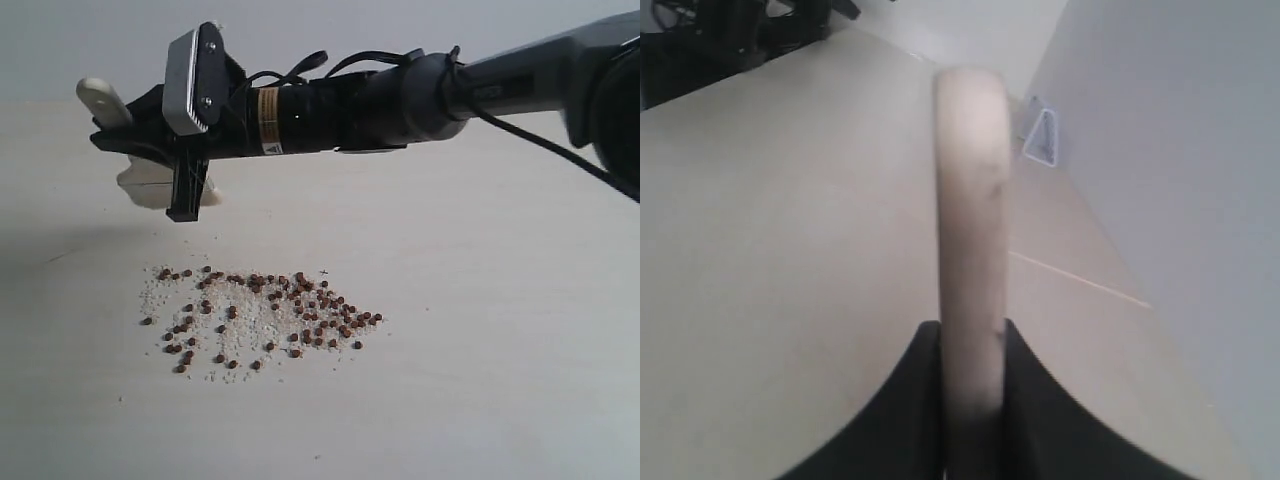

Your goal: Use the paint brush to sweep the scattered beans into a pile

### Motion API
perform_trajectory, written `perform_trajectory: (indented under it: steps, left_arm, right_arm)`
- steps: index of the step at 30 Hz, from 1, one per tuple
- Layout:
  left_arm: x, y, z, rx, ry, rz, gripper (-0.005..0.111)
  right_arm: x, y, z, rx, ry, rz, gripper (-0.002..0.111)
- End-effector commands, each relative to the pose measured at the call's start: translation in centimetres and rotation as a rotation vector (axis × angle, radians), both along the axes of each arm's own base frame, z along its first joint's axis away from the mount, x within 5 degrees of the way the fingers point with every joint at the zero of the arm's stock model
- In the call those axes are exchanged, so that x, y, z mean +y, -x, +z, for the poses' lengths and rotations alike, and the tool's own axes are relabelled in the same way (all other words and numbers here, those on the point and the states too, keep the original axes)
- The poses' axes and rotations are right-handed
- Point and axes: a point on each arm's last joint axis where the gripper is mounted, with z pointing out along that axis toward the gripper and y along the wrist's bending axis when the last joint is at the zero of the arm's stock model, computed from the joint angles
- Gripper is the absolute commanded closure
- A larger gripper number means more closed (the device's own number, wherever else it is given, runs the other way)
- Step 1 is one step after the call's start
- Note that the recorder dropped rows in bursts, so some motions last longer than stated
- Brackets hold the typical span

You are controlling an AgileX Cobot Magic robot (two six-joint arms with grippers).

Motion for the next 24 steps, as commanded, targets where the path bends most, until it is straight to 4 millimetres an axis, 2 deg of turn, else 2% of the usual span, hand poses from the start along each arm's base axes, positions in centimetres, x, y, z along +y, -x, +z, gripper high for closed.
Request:
perform_trajectory:
  steps: [1, 4, 6, 9, 12, 15, 20, 24]
  left_arm:
    - [0.0, 0.0, -0.1, -0.006, 0.003, -0.007, 0.107]
    - [0.0, 0.0, -0.1, -0.006, 0.003, -0.007, 0.107]
    - [0.0, 0.0, -0.1, -0.006, 0.003, -0.007, 0.107]
    - [0.0, 0.0, -0.1, -0.006, 0.003, -0.007, 0.107]
    - [0.0, 0.0, -0.1, -0.006, 0.003, -0.007, 0.107]
    - [0.0, 0.0, -0.1, -0.006, 0.003, -0.007, 0.107]
    - [0.0, 0.0, -0.1, -0.006, 0.003, -0.007, 0.107]
    - [0.0, 0.0, -0.1, -0.006, 0.003, -0.007, 0.107]
  right_arm:
    - [1.2, -0.5, -0.2, -0.008, 0.077, 0.132, 0.108]
    - [1.5, -0.9, -0.5, -0.021, 0.194, 0.194, 0.108]
    - [1.5, -1.2, -1.5, -0.014, 0.278, 0.216, 0.108]
    - [1.9, -1.6, -2.6, 0.035, 0.250, 0.201, 0.108]
    - [2.5, -2.3, -2.9, 0.057, 0.124, 0.168, 0.108]
    - [2.7, -1.7, -3.4, 0.100, 0.095, 0.256, 0.108]
    - [2.0, -0.5, -4.6, 0.216, 0.256, 0.375, 0.108]
    - [2.0, -0.5, -4.1, 0.328, 0.268, 0.347, 0.108]
